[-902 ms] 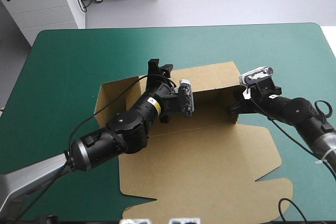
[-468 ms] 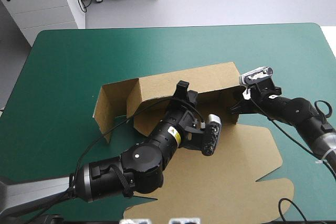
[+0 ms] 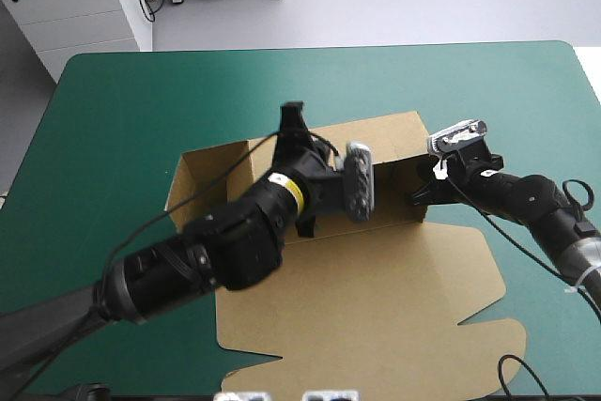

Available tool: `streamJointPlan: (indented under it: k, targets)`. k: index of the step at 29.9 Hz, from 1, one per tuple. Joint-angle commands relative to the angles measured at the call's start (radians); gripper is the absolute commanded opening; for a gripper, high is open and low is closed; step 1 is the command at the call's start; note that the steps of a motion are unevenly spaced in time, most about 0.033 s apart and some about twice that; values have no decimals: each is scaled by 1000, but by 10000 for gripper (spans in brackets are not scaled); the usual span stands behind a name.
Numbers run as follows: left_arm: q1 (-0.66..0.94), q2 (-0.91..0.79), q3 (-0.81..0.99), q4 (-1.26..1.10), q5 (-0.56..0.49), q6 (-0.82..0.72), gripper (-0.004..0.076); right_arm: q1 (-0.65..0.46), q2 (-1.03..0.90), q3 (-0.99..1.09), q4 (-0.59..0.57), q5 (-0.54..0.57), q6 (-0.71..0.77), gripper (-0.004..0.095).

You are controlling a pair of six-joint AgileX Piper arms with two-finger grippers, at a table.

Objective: Fold the box

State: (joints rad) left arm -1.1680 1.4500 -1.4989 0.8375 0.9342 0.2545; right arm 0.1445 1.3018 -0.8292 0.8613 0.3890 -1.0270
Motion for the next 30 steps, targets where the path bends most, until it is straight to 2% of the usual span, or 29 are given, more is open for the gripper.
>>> streamJointPlan:
  k: [1, 8, 19, 23, 26, 30]
  targets:
    - [157, -32, -132, -140, 8, 43, 20, -3, -36, -36, 24, -23, -10, -12]
    - [506, -42, -252, -407, 122, 95, 19, -3, -41, -38, -1, -21, -10, -13]
    - [964, -152, -254, -744, 162, 91, 18, -3, -41, -38, -8, -21, -10, -14]
    - [1080, -175, -240, -820, 208, 76, 16, -3, -43, -44, -23, -9, -10, -14]
    - [1119, -191, -199, -819, 217, 76, 16, -5, -50, -65, -54, 40, 6, -13]
    - [1126, -213, -109, -815, 199, 79, 16, -5, -64, -140, -169, 112, 143, -13]
